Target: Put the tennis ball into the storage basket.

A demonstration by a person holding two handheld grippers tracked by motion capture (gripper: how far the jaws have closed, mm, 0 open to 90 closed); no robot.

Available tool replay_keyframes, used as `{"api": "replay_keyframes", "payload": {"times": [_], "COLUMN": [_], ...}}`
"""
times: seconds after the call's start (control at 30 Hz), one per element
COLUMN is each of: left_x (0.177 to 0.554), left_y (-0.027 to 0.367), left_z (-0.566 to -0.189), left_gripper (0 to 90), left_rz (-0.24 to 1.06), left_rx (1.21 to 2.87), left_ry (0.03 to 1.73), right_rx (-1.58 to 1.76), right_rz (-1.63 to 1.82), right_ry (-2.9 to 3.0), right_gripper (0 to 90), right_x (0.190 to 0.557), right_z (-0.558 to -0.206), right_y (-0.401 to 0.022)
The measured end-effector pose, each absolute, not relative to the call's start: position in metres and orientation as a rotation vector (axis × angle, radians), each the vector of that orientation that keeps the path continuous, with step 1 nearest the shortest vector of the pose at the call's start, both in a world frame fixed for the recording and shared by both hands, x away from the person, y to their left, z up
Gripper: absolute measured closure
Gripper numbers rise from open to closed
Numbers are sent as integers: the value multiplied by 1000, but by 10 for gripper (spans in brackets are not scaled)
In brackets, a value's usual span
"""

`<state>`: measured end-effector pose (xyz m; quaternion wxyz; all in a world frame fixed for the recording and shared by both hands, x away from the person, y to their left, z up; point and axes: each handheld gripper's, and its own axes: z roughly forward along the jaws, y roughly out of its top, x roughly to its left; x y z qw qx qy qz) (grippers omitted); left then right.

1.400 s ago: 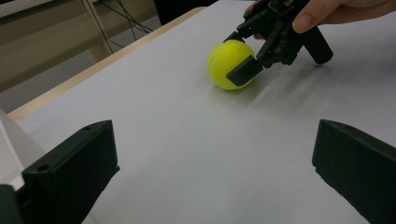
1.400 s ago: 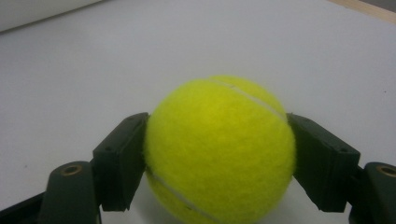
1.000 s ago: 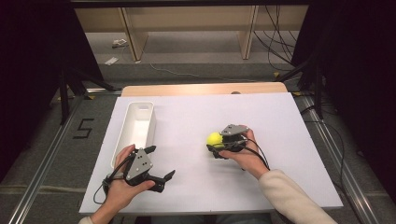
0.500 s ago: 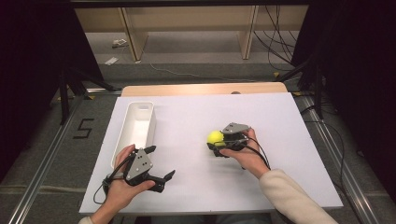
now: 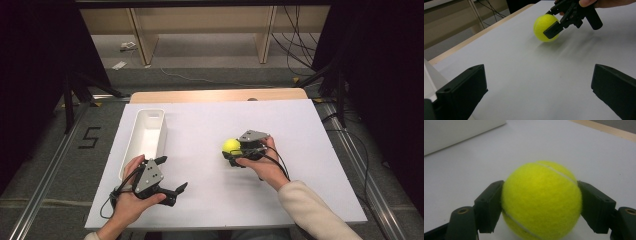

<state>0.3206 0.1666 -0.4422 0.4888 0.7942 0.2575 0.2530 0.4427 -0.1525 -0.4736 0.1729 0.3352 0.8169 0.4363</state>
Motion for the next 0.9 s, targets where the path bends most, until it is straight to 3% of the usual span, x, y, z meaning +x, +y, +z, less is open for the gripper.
{"api": "replay_keyframes", "payload": {"times": [0.9], "left_x": [321], "left_y": [167], "left_z": [-443], "left_gripper": [0], "left_rz": [613], "left_rx": [1930], "left_ry": [627], "right_rx": [932], "right_rz": [1298], "right_ry": [2285], "right_gripper": [265], "right_x": [443], "right_z": [-459], "right_y": [-148]}}
